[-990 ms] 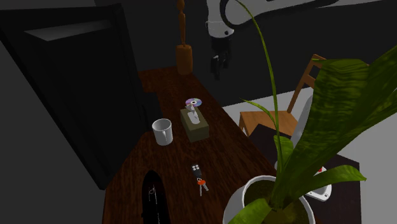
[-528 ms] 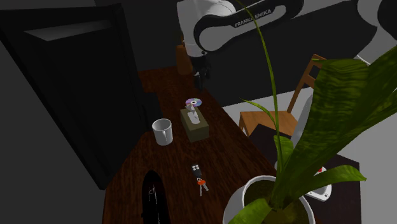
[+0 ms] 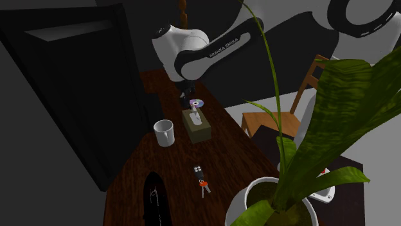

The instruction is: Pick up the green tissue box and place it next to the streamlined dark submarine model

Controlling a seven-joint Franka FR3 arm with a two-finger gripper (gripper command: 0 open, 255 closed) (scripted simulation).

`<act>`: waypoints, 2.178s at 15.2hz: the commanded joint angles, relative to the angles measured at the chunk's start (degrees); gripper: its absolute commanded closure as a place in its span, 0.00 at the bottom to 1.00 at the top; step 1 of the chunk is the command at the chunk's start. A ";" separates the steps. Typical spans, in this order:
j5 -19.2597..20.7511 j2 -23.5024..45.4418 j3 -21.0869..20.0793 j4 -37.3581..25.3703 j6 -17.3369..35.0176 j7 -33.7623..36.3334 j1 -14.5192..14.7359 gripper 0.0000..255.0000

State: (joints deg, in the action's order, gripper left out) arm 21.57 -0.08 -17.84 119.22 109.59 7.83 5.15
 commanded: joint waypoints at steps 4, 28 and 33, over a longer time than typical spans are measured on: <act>3.62 6.01 -0.29 -2.58 1.58 1.04 0.48 0.00; 4.69 6.79 0.41 -0.20 4.84 1.45 -0.19 1.00; 3.46 4.96 0.25 -1.91 1.78 -0.29 -0.21 1.00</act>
State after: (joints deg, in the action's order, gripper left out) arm 25.24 5.18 -17.54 117.59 111.90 7.79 4.91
